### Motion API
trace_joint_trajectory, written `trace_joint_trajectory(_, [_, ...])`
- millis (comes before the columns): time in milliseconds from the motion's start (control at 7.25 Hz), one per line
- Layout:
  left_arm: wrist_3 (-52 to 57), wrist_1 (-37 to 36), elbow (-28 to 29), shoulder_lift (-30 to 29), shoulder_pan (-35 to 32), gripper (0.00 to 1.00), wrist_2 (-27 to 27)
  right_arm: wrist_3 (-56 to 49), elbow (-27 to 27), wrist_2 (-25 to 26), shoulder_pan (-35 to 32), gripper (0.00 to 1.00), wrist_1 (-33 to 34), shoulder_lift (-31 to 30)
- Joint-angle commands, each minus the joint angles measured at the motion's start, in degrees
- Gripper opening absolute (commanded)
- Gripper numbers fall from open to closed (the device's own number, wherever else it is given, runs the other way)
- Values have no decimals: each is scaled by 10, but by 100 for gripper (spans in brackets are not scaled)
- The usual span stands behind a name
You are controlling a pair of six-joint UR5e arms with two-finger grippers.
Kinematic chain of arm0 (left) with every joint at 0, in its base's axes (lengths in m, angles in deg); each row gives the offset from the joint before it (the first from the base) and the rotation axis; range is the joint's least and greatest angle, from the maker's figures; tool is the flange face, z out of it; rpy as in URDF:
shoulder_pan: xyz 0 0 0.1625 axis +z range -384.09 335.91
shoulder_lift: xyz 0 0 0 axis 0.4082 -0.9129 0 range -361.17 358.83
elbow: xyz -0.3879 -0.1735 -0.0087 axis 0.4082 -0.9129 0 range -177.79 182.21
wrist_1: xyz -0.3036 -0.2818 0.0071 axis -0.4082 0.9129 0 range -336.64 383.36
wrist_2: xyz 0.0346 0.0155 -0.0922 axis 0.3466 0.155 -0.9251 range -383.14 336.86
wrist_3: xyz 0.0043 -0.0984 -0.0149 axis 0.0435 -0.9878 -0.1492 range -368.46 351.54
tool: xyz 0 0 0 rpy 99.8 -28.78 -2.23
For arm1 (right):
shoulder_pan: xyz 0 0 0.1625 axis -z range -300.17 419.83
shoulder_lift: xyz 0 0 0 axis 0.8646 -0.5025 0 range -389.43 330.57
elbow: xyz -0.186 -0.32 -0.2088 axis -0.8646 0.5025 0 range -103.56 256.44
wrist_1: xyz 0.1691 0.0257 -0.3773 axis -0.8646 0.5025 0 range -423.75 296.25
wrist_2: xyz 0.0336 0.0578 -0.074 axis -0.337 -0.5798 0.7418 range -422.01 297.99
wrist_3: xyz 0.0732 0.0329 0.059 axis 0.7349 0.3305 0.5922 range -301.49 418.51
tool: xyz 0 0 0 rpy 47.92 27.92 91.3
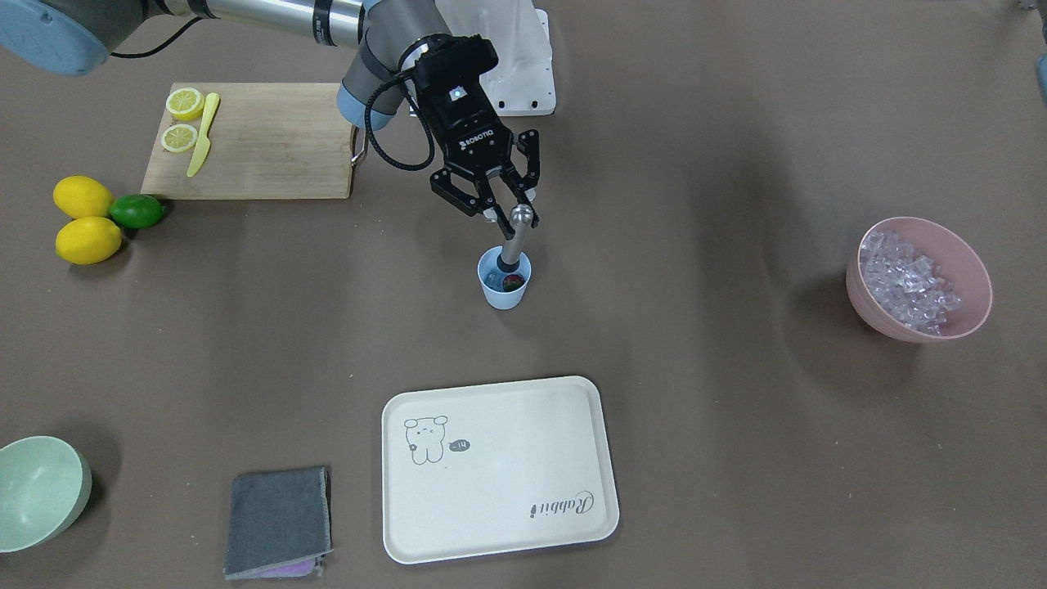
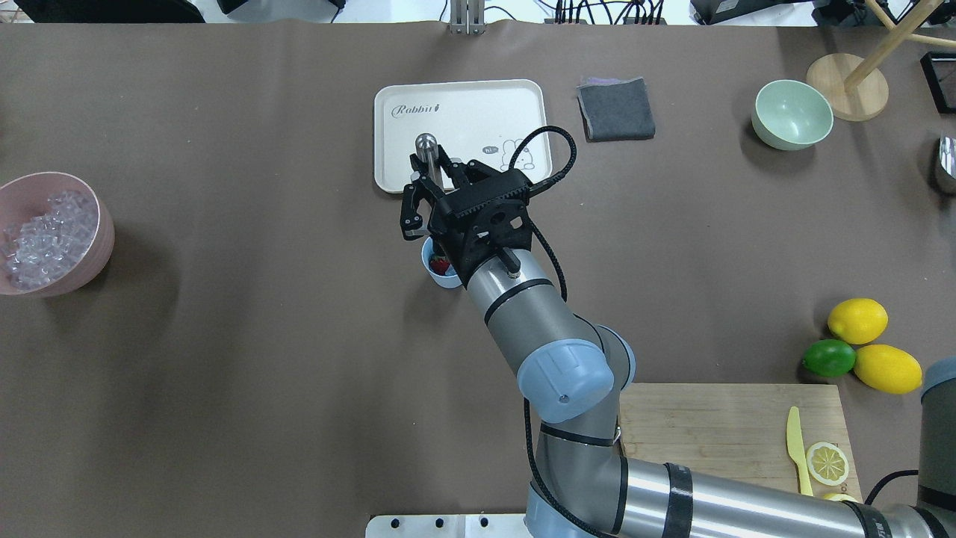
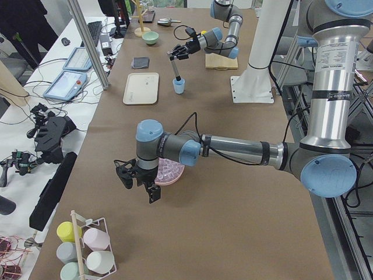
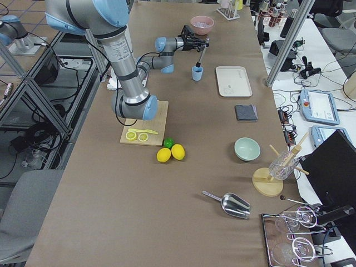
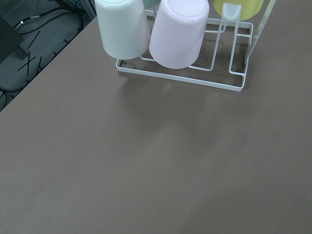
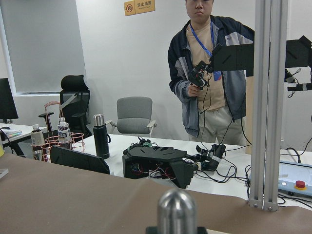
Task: Mash ice and strawberries in cup
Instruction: 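Press the muddler down repeatedly on the ice and strawberry in the cup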
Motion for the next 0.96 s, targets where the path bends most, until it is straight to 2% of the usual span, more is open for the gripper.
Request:
trace_joint_trajectory(0, [-1,0,1,0,0,98,0,3,26,0,0,0,-3,-2])
trace_joint_trajectory(827, [0,0,2,0,0,98,0,4,34,-1,2,0,-1,0])
